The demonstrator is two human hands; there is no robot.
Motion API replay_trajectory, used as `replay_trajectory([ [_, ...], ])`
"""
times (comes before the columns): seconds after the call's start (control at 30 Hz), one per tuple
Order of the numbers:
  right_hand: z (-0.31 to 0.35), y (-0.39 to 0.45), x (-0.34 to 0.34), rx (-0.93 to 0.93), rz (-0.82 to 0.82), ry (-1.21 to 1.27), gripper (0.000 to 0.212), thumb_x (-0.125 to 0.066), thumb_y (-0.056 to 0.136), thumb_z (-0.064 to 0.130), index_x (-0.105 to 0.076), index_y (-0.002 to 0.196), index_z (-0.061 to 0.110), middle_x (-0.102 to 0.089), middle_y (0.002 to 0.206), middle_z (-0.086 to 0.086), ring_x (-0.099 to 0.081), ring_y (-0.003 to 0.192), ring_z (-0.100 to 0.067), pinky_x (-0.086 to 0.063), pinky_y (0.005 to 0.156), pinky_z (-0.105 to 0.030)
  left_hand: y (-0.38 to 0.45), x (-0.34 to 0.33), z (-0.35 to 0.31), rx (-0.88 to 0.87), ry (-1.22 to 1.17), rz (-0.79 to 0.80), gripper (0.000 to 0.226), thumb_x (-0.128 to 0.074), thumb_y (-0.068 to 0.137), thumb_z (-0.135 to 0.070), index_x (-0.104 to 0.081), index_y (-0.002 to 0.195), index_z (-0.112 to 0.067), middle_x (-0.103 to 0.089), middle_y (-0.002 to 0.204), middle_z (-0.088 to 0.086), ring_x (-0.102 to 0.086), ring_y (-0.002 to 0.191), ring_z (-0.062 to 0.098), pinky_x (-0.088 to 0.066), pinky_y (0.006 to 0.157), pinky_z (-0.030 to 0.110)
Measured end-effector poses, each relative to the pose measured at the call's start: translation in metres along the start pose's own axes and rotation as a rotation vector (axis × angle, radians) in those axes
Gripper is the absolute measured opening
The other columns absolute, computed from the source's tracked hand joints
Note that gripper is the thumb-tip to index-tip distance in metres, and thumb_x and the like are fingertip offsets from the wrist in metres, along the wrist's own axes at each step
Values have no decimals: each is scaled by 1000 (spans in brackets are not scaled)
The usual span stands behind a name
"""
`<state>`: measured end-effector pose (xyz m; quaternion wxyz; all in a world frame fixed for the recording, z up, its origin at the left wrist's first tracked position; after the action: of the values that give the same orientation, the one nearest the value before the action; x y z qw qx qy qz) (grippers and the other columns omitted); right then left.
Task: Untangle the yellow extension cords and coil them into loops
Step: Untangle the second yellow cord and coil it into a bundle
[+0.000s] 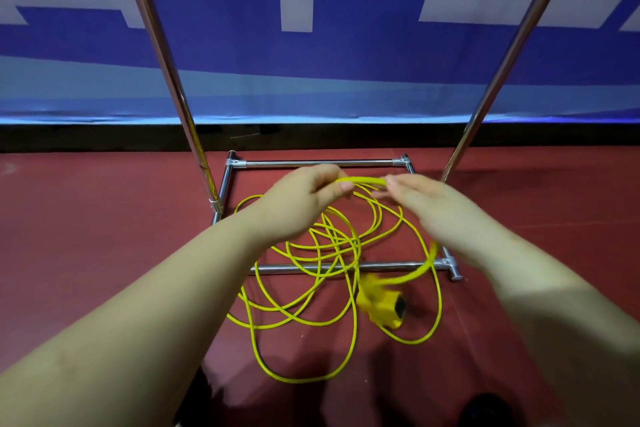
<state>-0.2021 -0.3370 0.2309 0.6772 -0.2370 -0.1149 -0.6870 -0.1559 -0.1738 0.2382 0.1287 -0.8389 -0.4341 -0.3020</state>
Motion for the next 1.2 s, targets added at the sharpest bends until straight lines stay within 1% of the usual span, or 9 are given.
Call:
replay_trajectory([
  [0.13,7,-8,-22,-32,239,56,25,-43,96,29,-59,82,15,-63,68,-2,-59,67,-13,-46,63,-14,-2,-2,-2,1,52,-8,18,-50,96,-30,-61,88,-19,-63,81,10,-57,75,21,-43,72,28],
  [0.2,3,-8,-20,-68,230,80,23,-46,96,23,-56,79,12,-58,63,-3,-56,59,-12,-45,55,-11,-3,4,-1,28,27,-110,20,-49,96,-32,-60,86,-18,-62,73,10,-56,62,14,-44,61,27],
  [0.3,-12,-10,-27,-187,341,-70,24,-46,96,30,-55,77,18,-67,74,-1,-58,70,-8,-44,69,-19,-5,23,8,126,-58,-333,24,-48,97,-31,-56,77,-22,-45,47,-9,-41,40,2,-31,42,15],
  [0.47,-22,-9,-38,-145,349,-208,12,-50,94,15,-52,83,19,-65,86,-3,-61,73,-13,-47,78,-28,-7,35,25,264,-177,-512,25,-45,98,-32,-58,79,-22,-45,61,-10,-41,56,5,-33,52,22],
  [0.57,-13,-5,-32,-122,253,-172,18,-46,96,13,-52,80,18,-64,81,-5,-63,62,-16,-51,79,-38,-5,30,36,327,-169,-461,26,-41,99,-33,-61,88,-20,-54,71,-2,-48,63,11,-34,52,18],
  [0.7,8,-4,-14,6,118,-249,13,-50,95,17,-58,84,17,-70,85,-2,-59,68,-9,-44,64,-20,-4,27,44,426,-207,-441,40,-37,100,-36,-58,120,-9,-64,108,6,-55,90,15,-41,67,22],
  [0.83,13,-6,-14,-45,91,-32,15,-50,95,13,-56,81,11,-69,85,-11,-69,74,-21,-56,75,-27,-4,13,48,539,-77,-379,56,-41,96,-47,-39,140,-12,-57,126,12,-56,109,27,-44,88,23],
  [1.07,8,3,11,-274,-141,698,17,-43,98,20,-51,84,15,-71,72,-1,-69,61,-16,-57,61,-29,-12,-50,26,383,19,359,55,-37,93,-56,-56,127,-18,-55,133,0,-47,126,16,-31,101,25],
  [1.2,11,1,17,-304,-116,944,19,-40,99,20,-49,82,16,-72,64,1,-70,57,-14,-56,53,-27,-5,-47,30,280,42,91,37,-56,90,-42,-49,113,-14,-56,117,3,-56,109,20,-40,91,27],
])
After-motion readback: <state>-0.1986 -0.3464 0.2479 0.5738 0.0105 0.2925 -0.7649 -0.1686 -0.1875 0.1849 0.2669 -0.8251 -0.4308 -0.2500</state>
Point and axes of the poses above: each hand's wrist, its own y-axis towards the middle knuckle, its own x-axis out of the back of the hand, z = x × y, the point moved 5 cm from there along y, towards the middle knuckle
